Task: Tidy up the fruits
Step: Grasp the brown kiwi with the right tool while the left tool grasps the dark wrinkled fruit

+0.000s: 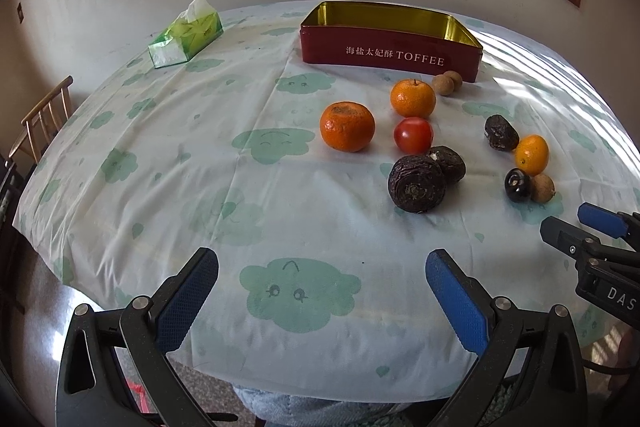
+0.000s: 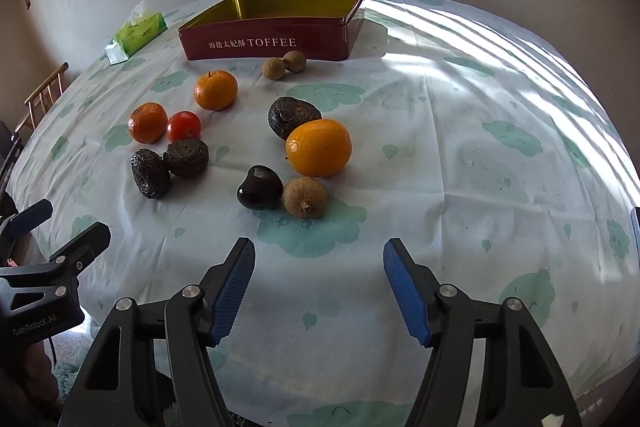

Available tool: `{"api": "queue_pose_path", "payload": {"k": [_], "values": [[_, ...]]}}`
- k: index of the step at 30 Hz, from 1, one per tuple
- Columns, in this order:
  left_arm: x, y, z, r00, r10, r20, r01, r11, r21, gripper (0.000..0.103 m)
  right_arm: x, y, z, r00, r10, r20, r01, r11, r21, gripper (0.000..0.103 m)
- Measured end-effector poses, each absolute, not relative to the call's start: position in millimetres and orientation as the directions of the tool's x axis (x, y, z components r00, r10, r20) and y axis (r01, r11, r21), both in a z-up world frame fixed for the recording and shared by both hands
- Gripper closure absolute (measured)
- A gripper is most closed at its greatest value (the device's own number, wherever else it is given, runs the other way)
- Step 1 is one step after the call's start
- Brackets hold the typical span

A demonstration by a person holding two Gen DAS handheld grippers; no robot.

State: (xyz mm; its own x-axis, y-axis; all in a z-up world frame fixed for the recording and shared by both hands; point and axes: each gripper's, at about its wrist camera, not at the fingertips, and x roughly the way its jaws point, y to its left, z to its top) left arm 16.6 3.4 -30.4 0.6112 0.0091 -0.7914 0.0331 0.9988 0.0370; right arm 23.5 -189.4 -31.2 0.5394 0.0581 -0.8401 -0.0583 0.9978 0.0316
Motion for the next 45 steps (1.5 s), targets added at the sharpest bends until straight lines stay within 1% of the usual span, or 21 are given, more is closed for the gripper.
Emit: {"api": "queue_pose_path", "payload": {"k": [2,9,11,15,21,24,32,37,41,45], "values": [[18,3,-32,0.609,0.005,-0.793,0.036,0.999,0.035,0.000,25,-190,-33,0.532,0.067,-0.844,-0.061,0.997,0.041,0.046],[23,1,-35,0.607,-0.007,-0.795,0.049,0.998,0.028,0.001,32,-187,-38,0.531,0.056,-0.846,-0.077,0.997,0.018,0.049],[24,0,-36,0.608,-0.008,-0.794,0.054,0.998,0.031,0.001,34,-185,-39,0.536,0.043,-0.843,-0.082,0.997,-0.001,0.054],[29,-3,-38,0.608,-0.019,-0.794,0.069,0.997,0.029,0.001,38,-182,-39,0.546,0.035,-0.837,-0.097,0.995,-0.022,0.059],[33,-7,-40,0.607,-0.034,-0.794,0.086,0.996,0.023,0.001,44,-178,-39,0.560,0.039,-0.827,-0.114,0.993,-0.030,0.070],[35,-9,-41,0.604,-0.044,-0.796,0.096,0.995,0.018,0.002,46,-176,-39,0.565,0.040,-0.824,-0.116,0.993,-0.031,0.079],[40,-17,-42,0.598,-0.076,-0.798,0.123,0.992,-0.003,0.006,46,-184,-38,0.566,0.019,-0.824,-0.083,0.996,-0.034,0.080],[47,-23,-43,0.596,-0.088,-0.798,0.132,0.991,-0.011,0.013,45,-197,-39,0.567,0.013,-0.824,-0.046,0.999,-0.015,0.080],[56,-27,-44,0.597,-0.096,-0.797,0.135,0.991,-0.018,0.016,45,-199,-39,0.568,0.014,-0.823,-0.045,0.999,-0.013,0.080],[63,-30,-46,0.594,-0.106,-0.798,0.140,0.990,-0.027,0.023,44,-200,-39,0.569,0.016,-0.822,-0.044,0.999,-0.012,0.080]]}}
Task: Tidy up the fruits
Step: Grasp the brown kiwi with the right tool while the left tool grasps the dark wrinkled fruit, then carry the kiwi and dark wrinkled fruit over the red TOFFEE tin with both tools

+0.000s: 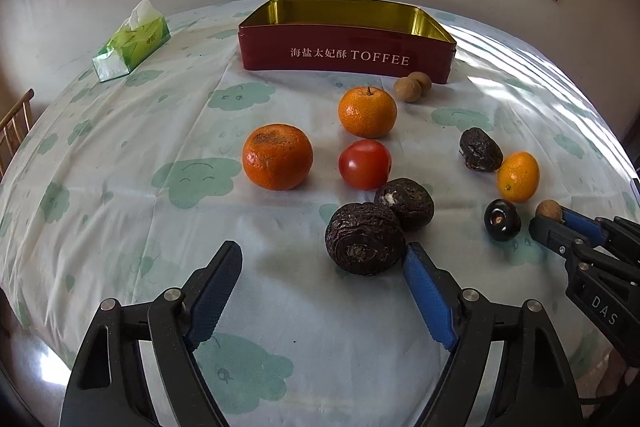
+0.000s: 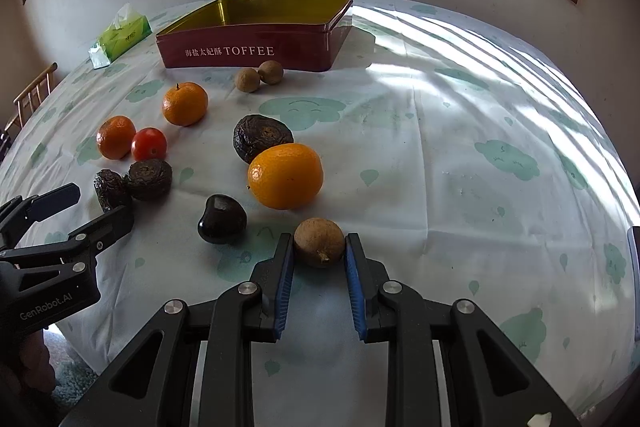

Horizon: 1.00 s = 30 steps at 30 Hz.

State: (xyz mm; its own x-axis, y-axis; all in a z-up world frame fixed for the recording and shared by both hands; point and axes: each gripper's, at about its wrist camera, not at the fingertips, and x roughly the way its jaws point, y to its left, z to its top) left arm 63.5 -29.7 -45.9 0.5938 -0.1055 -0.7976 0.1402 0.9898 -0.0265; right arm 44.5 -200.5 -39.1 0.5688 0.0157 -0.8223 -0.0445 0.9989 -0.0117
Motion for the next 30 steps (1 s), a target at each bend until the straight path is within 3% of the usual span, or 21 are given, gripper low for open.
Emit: {"api": "queue_pose_path", "payload": {"k": [5,12,30], "values": [[66,-34,-48,0.594,-0.120,-0.796,0.168,0.985,-0.024,0.035,44,-200,-39,0.569,0.013,-0.822,-0.044,0.999,-0.015,0.080],[63,-41,-45,0.602,-0.156,-0.783,0.220,0.975,-0.025,0.063,44,-200,-39,0.569,0.013,-0.822,-0.044,0.999,-0.014,0.080],[57,-31,-38,0.587,-0.172,-0.791,0.230,0.972,-0.040,0.065,48,-197,-38,0.546,-0.004,-0.838,-0.048,0.998,-0.035,0.080]]}}
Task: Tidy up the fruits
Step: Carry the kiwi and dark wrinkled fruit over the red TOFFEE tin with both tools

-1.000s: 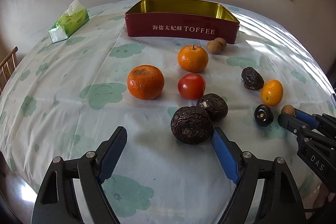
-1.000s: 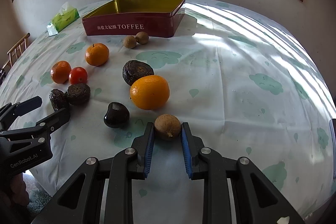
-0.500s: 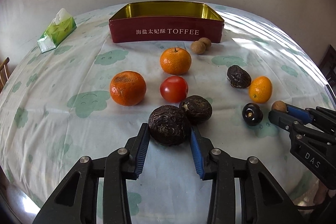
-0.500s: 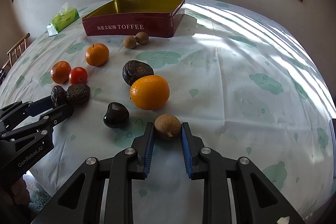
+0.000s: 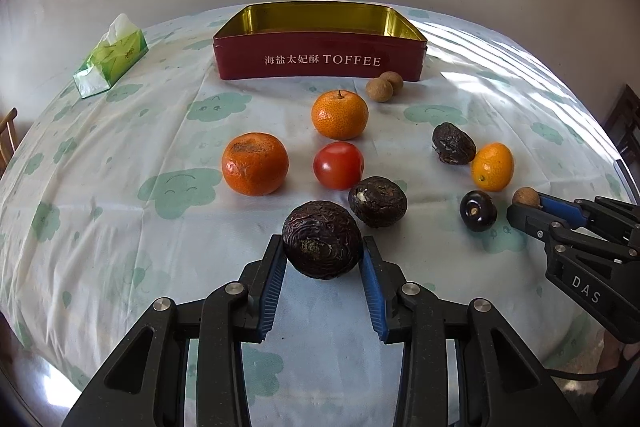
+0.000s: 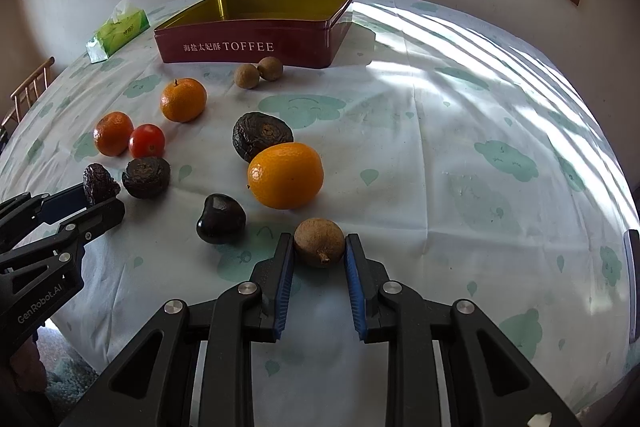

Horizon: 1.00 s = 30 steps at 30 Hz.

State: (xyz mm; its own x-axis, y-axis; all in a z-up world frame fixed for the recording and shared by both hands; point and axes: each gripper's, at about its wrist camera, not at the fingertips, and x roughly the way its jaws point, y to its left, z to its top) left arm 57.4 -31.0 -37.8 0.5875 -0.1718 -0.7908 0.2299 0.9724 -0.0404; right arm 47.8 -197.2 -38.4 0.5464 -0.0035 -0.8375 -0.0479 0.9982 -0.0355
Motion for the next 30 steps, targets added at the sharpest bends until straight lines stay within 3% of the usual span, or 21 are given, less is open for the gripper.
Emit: {"api": "queue_pose_path", "payload": {"k": [17,30], "values": [[83,-8,-1,0.627,-0.202,-0.752,0.222,0.972,-0.076,0.065,63,-202,-10,0.561,-0.014,-0.827,-0.033,0.999,-0.039,0.080],[161,19,34,0.694,-0.162,-0.701,0.186,0.982,-0.043,0.065,136,-196,23,0.608,0.047,-0.792,-0.066,0.998,0.008,0.080]]}}
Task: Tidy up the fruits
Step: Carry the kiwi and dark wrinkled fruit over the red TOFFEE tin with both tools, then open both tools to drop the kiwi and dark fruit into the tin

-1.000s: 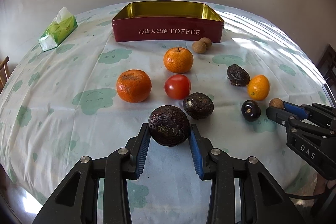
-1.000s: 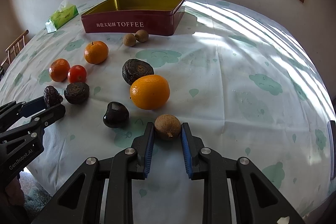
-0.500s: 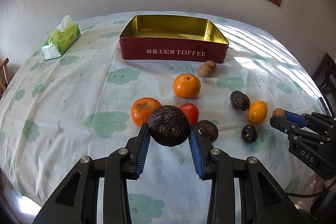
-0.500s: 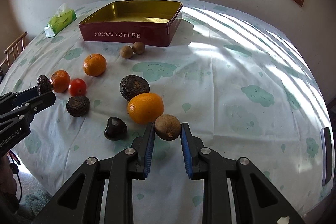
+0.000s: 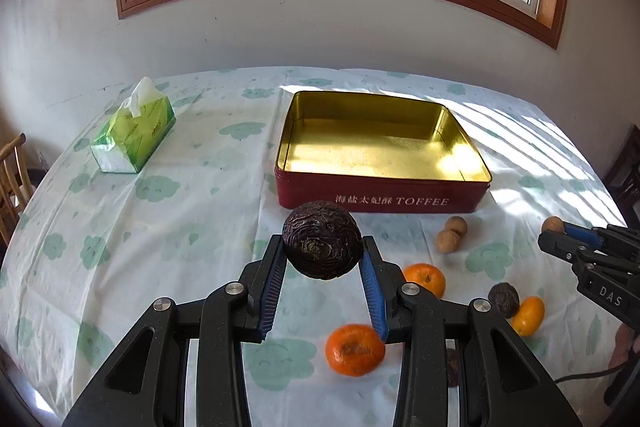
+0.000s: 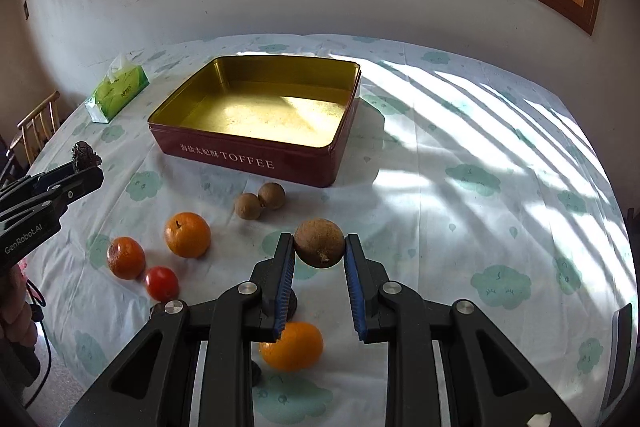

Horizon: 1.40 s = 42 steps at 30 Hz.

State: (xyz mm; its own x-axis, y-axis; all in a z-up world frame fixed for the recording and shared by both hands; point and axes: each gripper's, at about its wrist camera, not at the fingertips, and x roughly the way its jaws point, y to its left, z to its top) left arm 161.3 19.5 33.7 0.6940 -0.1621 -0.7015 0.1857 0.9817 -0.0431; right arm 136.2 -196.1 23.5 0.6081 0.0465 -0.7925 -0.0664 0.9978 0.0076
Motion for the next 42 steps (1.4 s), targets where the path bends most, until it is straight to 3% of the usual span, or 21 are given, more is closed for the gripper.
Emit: {"api": "queue_pose_path", "payload": {"k": [19,42], "values": [[292,8,9,0.622,-0.196,-0.758,0.223,0.972,-0.068,0.065,254,-165,7,0.577,0.055,-0.815,-0.090,0.996,0.003,0.080],[295,-13,-18,0.562,-0.133,-0.816,0.184,0.982,-0.034,0.065,270,-175,-17,0.545,-0.014,-0.838,-0.076,0.995,-0.066,0.081]]}}
